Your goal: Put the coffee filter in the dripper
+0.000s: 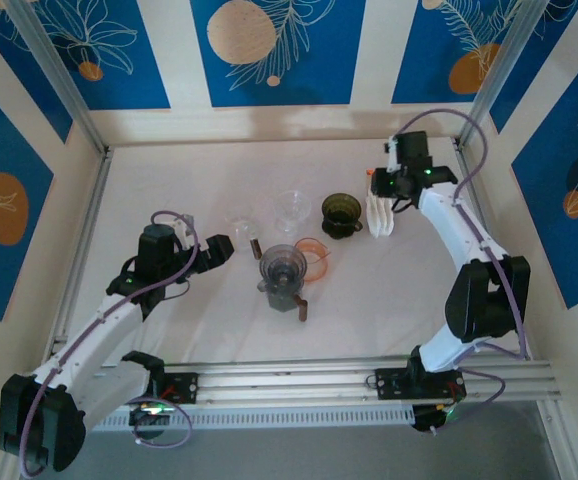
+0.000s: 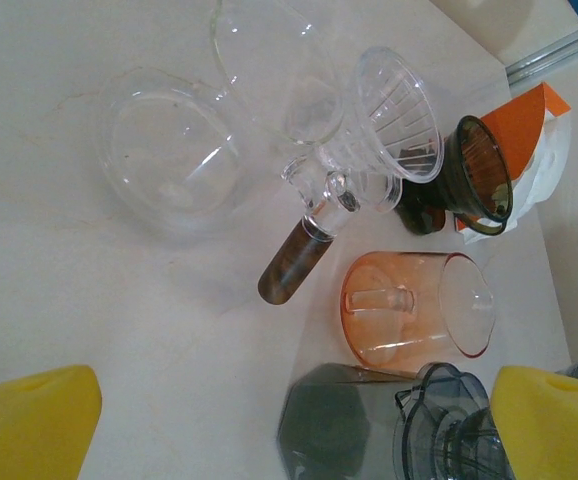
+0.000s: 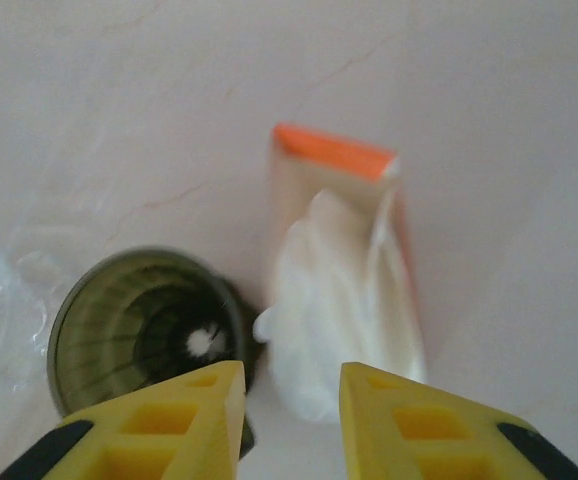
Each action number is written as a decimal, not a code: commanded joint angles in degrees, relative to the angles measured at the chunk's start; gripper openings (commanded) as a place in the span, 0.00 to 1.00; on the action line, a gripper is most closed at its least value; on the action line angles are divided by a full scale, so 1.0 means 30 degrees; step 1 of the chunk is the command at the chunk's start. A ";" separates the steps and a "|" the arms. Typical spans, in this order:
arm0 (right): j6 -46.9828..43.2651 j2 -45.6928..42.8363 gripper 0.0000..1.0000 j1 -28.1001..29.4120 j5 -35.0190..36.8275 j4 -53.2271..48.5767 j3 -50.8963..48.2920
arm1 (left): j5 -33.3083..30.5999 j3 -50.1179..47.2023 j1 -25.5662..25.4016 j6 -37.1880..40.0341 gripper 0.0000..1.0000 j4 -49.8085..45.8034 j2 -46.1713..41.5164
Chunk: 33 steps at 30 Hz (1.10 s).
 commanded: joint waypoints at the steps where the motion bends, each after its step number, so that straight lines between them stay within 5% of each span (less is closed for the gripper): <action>1: 0.1151 0.0346 0.29 0.0046 -0.0351 0.0422 -0.1177 | 0.0427 0.0543 -0.0036 -0.0082 1.00 -0.0053 0.0180; 16: 0.0254 0.3045 0.16 -0.0322 0.0465 -0.0229 0.1653 | 0.0463 0.0539 -0.0023 -0.0284 1.00 0.0132 0.0709; 33: -0.0116 0.5295 0.22 -0.0603 0.0336 -0.1086 0.4411 | 0.0420 0.0622 -0.0021 -0.0229 1.00 0.0056 0.0842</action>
